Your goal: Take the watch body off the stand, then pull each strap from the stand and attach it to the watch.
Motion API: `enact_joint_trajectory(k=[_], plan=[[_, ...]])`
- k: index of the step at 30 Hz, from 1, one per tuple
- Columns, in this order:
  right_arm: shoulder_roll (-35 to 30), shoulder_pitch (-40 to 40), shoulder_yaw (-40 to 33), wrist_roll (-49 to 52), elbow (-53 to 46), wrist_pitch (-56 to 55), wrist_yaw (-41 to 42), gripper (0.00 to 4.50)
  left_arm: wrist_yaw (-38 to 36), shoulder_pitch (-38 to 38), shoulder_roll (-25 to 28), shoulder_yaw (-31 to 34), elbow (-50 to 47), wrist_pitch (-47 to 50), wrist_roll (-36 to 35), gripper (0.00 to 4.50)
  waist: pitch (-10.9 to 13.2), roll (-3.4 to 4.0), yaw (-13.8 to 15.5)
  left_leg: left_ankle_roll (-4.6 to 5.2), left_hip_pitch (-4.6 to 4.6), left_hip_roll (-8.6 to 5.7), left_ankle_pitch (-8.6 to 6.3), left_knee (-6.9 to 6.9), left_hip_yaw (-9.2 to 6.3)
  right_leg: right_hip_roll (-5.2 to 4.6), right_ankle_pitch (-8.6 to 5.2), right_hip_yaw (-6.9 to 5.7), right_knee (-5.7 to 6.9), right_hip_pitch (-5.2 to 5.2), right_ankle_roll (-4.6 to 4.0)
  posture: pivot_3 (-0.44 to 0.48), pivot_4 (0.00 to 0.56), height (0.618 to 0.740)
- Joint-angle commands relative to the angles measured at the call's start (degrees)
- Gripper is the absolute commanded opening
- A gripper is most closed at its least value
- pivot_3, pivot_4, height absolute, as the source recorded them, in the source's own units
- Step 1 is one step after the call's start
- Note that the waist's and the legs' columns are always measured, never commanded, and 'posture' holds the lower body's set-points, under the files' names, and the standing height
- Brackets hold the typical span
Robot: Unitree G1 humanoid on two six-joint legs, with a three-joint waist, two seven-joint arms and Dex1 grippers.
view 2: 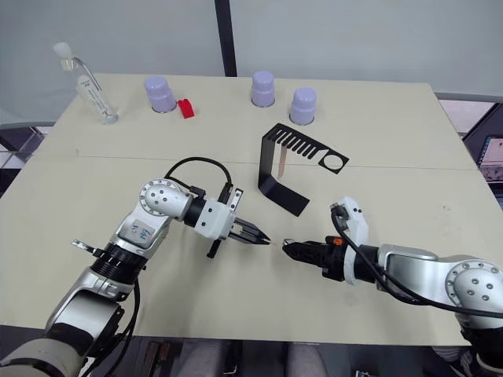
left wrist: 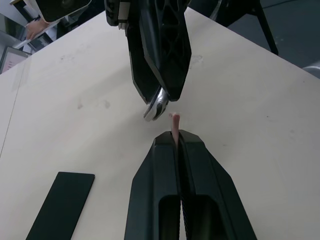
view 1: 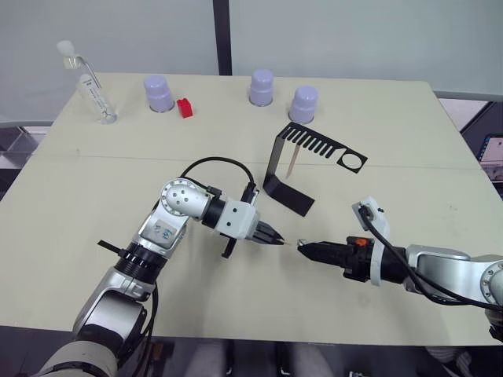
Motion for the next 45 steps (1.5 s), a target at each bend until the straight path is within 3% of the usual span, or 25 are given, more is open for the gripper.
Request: enact_joint_trajectory(k=[1, 45], plan=[[0.4, -1.1, 0.6, 1.4, 0.1, -0.5, -0.4, 1.58, 0.7, -0.4, -0.4, -0.1, -1.7, -0.7, 0.3, 0.00, 0.0, 0.00, 0.0, 0.00, 0.00, 0.00, 0.00, 0.00, 0.00, 0.00, 0.00, -0.01, -0.01, 0.00, 0.00, 0.000, 0.150, 0.739], [-0.9, 0.3, -0.9, 1.4, -0.3, -0.8, 0.5, 1.58, 0.9, -1.8, -1.2, -0.7, 1.6, -2.2, 1.8, 0.00, 0.0, 0.00, 0.0, 0.00, -0.02, 0.00, 0.00, -0.01, -0.04, -0.02, 0.00, -0.04, -0.04, 0.00, 0.00, 0.000, 0.150, 0.739]])
